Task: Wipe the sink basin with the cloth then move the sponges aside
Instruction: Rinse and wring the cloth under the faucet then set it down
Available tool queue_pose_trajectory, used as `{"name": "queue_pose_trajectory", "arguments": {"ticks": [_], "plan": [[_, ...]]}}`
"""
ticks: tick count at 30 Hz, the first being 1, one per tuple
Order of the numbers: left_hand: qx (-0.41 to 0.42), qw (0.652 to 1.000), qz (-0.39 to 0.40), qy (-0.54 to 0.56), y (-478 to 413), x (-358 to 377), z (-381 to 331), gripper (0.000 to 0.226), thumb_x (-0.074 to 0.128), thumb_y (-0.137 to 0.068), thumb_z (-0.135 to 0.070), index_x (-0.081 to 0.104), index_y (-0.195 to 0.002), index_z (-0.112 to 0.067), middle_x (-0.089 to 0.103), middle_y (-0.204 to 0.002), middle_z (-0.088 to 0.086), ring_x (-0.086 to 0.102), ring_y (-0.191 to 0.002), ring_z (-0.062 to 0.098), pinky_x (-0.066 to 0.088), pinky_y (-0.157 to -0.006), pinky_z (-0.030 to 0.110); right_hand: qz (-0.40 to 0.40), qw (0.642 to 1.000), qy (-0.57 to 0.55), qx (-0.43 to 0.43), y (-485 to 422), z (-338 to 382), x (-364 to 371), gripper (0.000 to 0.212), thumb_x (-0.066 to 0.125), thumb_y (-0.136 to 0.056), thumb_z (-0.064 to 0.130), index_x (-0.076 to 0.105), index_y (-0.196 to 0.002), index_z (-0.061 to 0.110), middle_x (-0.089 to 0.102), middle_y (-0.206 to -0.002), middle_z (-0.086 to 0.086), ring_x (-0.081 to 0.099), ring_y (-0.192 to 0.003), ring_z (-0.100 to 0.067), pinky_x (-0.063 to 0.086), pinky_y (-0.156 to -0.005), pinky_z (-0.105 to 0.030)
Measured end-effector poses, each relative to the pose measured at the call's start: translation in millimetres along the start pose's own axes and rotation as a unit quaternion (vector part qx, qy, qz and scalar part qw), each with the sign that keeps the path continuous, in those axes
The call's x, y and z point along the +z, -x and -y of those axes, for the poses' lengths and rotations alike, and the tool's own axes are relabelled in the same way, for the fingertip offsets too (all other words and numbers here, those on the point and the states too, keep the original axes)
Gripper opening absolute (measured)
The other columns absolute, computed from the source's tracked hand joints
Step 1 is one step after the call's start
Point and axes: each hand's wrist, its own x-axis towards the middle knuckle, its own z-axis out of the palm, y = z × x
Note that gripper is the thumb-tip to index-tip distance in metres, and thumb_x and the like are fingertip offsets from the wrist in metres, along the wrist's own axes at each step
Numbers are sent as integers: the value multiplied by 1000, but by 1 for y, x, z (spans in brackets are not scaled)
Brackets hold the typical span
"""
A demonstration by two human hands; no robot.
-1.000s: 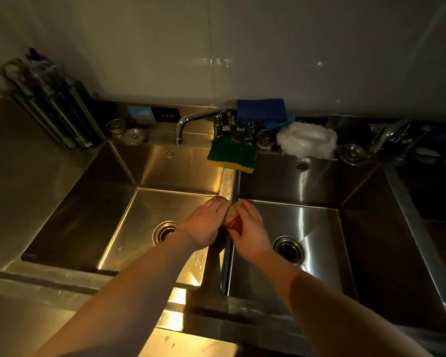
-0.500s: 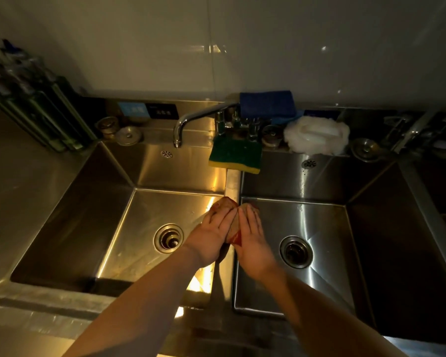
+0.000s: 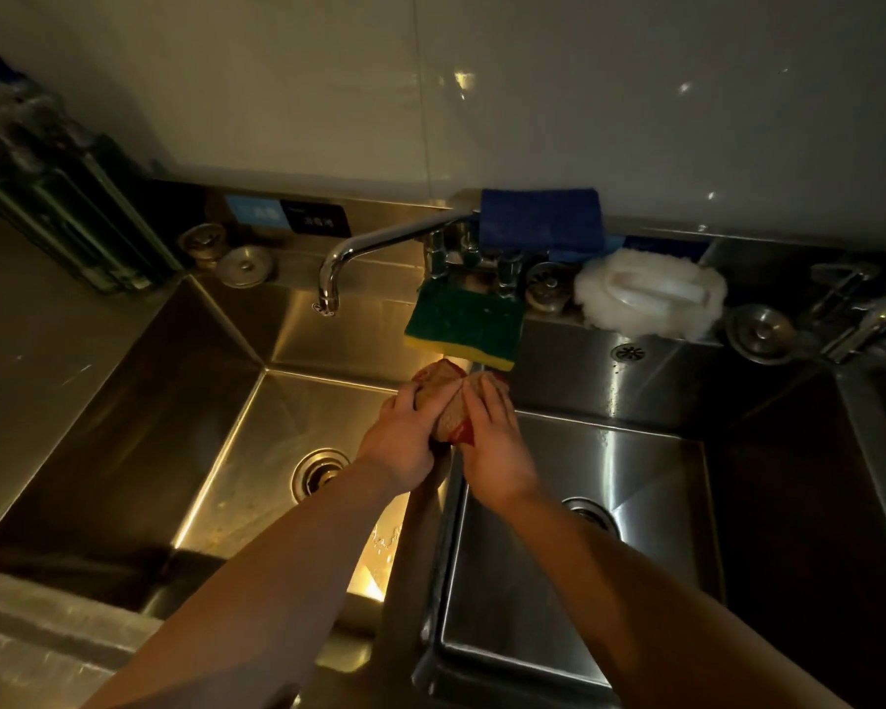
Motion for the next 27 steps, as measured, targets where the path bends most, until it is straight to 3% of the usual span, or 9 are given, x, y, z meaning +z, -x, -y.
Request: {"name": "queue_pose_trajectory", "arguments": {"ticks": [7,11,14,23,27], "plan": [[0,1000,-3,-12,-9,3,-4,81,60,-86,-16,12,-147,-39,8,-156,1,22,-138,29,35,-108,43,16,999,-27,-4,-7,-4,-3,74,50,-90,13,8,-150,21,-2,-159,-4,-8,-145,-23,18,-116,-39],[-36,993,44,101,-17,-5,-1,61,43,-94,-22,18,-145,-43,7,-158,-4,15,-142,22,19,-112,31,49,997,-62,-13,-8,-10,-12,81,57,-86,32,8,-150,19,1,-158,-6,-5,-145,-25,12,-116,-40],[-37,993,36,102,-17,-5,-1,43,25,-101,-39,22,-144,-44,11,-158,-4,12,-143,18,13,-111,30,50,994,-99,-4,-8,-8,-16,75,51,-90,46,11,-150,23,2,-159,-2,-3,-145,-22,12,-118,-43],[-34,998,1,56,4,0,-6,58,45,-97,-32,17,-147,-38,27,-152,2,33,-135,25,34,-106,36,67,995,-74,2,2,-9,-17,72,53,-93,31,9,-149,23,5,-158,-2,7,-144,-27,18,-115,-40],[-54,998,-17,6,8,1,-13,59,51,-94,-30,26,-147,-20,33,-149,8,38,-130,28,32,-105,34,60,996,-71,11,10,-10,-18,71,59,-90,23,18,-148,19,16,-155,-6,23,-139,-30,28,-113,-40]]}}
